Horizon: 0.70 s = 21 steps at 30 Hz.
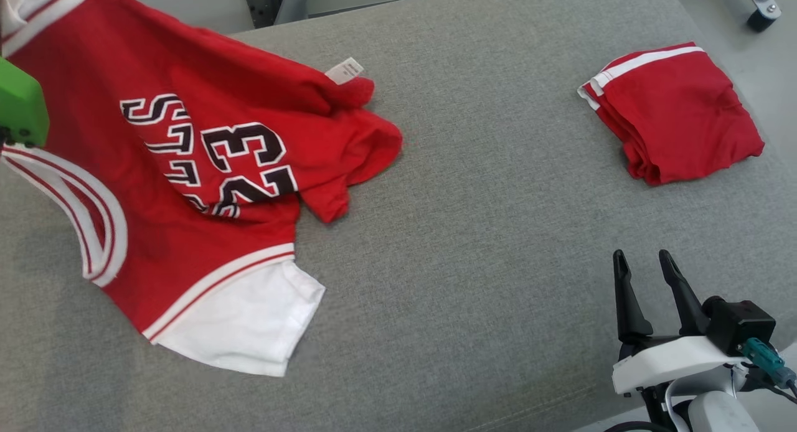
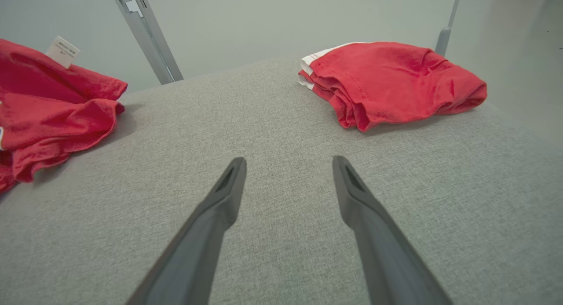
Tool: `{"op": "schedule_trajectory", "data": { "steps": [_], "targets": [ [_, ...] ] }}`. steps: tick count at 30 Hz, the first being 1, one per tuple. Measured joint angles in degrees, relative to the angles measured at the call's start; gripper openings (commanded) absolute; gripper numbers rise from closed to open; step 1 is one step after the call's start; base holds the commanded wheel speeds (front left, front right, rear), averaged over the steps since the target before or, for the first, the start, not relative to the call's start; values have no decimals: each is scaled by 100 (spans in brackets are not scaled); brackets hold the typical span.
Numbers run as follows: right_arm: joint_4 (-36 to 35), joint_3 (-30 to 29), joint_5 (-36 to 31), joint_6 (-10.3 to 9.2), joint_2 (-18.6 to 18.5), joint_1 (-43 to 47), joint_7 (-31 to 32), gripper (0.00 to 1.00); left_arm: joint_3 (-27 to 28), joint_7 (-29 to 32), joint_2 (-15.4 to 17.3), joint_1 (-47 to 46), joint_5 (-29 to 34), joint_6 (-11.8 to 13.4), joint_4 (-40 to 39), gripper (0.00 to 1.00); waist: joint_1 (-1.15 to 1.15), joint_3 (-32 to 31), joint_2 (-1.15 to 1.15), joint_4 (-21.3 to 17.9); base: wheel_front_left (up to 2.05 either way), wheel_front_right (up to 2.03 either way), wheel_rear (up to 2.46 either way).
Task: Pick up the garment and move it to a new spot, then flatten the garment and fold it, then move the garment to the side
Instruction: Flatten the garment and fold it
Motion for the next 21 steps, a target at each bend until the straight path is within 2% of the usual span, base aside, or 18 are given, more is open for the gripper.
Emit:
{"op": "schedule_trajectory", "data": {
  "steps": [3, 6, 10, 12, 14, 17, 21],
  "targets": [
    [15, -18, 46, 0, 1, 1, 0, 100, -67, -112, 5, -381, 164, -121, 98, 0, 0, 31, 0, -97, 0, 0, 0],
    [22, -56, 80, 0, 0, 12, 0, 100, -116, -226, -4, -589, 277, -138, -23, 0, 0, 38, 0, -171, 0, 0, 0],
    [33, -127, 81, 0, 2, 90, 0, 100, -116, -94, 70, -326, 187, -74, -572, 0, 0, -63, 0, -216, 0, 0, 0],
    [32, -186, 80, 0, 0, 197, 0, 100, -183, 182, 207, 216, 76, -7, -1045, 0, 0, -140, 0, -226, 0, 0, 0],
    [33, -253, 69, 0, 2, 323, 1, 100, -324, 659, 383, 1374, -255, 227, -2041, 0, 0, -265, 0, -215, 0, 0, 0],
    [37, -343, 70, 0, -3, 409, 0, 100, -620, 1105, 398, 2787, -695, 594, -3127, 0, 0, -352, 0, -142, 0, 0, 0],
    [48, -269, 57, 0, 3, 420, 0, 100, -1091, 1290, 357, 4243, -1055, 979, -3780, 0, 0, -393, 0, 46, 0, 0, 0]
  ]
}}
